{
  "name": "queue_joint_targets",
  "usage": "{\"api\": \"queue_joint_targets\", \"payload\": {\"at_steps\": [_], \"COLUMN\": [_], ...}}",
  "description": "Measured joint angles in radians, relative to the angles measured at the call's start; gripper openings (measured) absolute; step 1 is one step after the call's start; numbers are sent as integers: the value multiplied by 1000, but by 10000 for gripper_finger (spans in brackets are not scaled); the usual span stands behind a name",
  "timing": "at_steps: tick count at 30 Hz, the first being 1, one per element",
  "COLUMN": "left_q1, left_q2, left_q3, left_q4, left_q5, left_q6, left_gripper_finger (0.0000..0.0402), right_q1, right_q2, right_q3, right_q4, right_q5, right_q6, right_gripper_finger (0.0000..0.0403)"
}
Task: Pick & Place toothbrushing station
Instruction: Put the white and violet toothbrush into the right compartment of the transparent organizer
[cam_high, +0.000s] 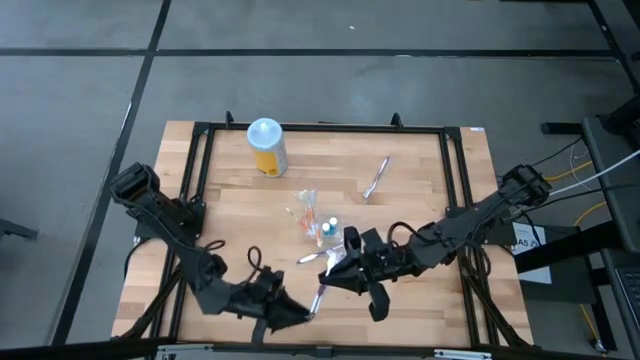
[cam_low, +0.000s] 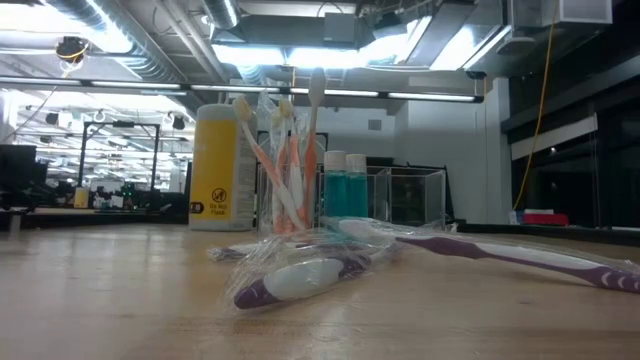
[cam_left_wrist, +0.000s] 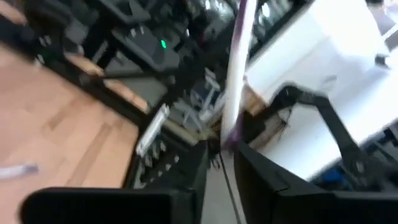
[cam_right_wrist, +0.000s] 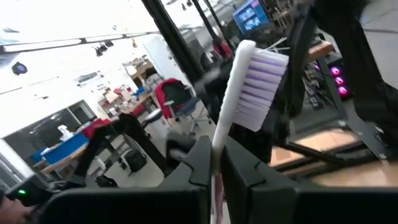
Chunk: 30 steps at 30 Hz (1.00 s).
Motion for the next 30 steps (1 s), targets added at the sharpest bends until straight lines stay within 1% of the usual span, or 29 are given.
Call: {"api": "queue_joint_targets", "payload": {"at_steps": [2,5,8,11,16,19,21,24,27,30], "left_q1": [-17,-42,-71,-104,-165,-196,-208,-218,-222,-222], "left_q2": [0,0,0,0,0,1,1,1,5,19], "left_q3": [-1,-1,-1,-1,-1,-1,-1,-1,-2,-1], "left_q4": [-34,-77,-102,-171,-431,-559,-619,-672,-699,-700], "left_q5": [2,-26,-28,-27,-18,-36,-73,-157,-236,-251], "left_q6": [-19,-51,-56,-106,-353,-454,-489,-500,-484,-443], "left_gripper_finger": [92,113,124,126,117,107,100,91,82,74], "right_q1": [5,12,22,40,105,122,107,64,32,5], "right_q2": [-1,-1,-16,-50,-139,-159,-161,-161,-182,-255], "right_q3": [15,48,93,130,134,134,110,45,-54,-191], "right_q4": [2,-29,-183,-405,-709,-821,-832,-803,-712,-575], "right_q5": [0,9,51,139,339,407,412,406,409,400], "right_q6": [-17,-53,-76,-80,-42,0,5,6,-2,-8], "right_gripper_finger": [17,17,17,17,17,17,17,17,17,17]}}
